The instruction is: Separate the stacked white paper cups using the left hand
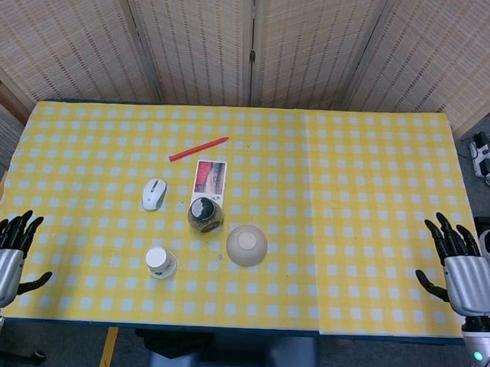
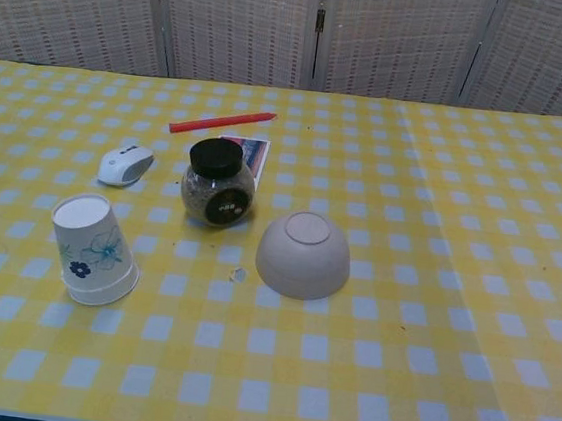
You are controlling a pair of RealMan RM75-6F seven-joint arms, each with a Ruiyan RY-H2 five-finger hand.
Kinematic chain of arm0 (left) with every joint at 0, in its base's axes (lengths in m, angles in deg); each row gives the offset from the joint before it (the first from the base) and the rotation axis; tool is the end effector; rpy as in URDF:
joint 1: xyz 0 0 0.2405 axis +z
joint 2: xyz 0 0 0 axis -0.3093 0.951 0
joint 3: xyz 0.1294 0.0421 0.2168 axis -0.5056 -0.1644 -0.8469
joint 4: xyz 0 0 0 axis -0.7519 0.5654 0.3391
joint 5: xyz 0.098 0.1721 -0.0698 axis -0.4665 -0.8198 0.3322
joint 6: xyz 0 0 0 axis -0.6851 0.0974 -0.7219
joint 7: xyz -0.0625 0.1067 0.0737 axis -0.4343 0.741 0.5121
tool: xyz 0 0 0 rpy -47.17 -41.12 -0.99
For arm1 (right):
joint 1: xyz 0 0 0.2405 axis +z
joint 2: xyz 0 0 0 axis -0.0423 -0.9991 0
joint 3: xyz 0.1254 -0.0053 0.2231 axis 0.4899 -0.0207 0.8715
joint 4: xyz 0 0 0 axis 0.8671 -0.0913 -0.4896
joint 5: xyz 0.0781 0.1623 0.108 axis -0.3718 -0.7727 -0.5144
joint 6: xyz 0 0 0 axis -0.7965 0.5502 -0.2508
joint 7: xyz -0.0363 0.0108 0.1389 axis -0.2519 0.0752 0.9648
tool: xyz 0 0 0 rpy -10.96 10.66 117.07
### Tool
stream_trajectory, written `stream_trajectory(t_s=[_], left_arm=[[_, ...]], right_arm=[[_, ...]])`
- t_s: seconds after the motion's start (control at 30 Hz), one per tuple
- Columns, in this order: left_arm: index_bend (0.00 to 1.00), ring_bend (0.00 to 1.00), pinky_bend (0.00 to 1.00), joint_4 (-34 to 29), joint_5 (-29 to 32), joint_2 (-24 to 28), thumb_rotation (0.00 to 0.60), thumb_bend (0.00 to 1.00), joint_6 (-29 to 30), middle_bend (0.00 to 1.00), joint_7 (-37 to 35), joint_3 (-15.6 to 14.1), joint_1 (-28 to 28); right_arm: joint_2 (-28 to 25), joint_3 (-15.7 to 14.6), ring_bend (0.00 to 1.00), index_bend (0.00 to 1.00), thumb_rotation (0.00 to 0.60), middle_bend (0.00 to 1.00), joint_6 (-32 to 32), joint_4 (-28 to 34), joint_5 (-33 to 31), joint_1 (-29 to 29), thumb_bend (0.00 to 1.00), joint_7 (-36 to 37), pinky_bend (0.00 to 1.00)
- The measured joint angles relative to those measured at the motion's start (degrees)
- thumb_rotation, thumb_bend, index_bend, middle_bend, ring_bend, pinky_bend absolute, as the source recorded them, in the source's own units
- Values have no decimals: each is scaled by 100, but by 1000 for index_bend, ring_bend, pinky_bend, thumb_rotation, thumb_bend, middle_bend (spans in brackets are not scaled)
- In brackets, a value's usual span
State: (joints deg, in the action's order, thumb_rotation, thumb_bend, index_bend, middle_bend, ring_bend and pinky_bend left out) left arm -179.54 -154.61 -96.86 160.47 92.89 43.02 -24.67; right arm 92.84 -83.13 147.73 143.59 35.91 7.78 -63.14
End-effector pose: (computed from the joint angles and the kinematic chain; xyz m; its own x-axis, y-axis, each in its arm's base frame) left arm -0.3016 0.1916 0.1528 0.5034 0.0039 0.8640 0.8640 -0.0030 -0.5034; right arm -0.3077 -0.1871 0.1647 0.4356 0.0211 0.8999 -0.8987 -0.0465 0.4362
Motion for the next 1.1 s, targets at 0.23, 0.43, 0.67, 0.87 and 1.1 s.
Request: stream_trajectory(t_s=[0.23, 0.43, 0.67, 0.87, 1.1], left_arm=[[48, 27, 0, 130, -139, -56, 600, 199, 45, 0, -160, -9, -21], [58, 37, 0, 172, -294, -40, 600, 200, 63, 0, -360, -42, -50], [112, 80, 43, 179, -658, 9, 600, 204, -44, 35, -613, -74, -241], [140, 88, 50, 178, -1149, 93, 600, 205, -459, 49, -837, -148, -659], [150, 88, 49, -71, -1455, 228, 600, 204, -1215, 49, -919, -261, -1201]], right_arm=[[-19, -2, 171, 0, 600, 4, -7, 8, 12, 11, 293, 28, 94], [-37, -9, 179, 0, 600, 5, 38, 7, 50, -2, 294, 72, 94], [-123, 7, 180, 0, 600, 5, 136, 39, 79, -34, 294, 108, 94], [-182, 25, 179, 0, 600, 4, 187, 99, 108, -44, 293, 95, 95], [-244, 32, 182, 0, 600, 4, 255, 172, 133, -70, 294, 55, 95]])
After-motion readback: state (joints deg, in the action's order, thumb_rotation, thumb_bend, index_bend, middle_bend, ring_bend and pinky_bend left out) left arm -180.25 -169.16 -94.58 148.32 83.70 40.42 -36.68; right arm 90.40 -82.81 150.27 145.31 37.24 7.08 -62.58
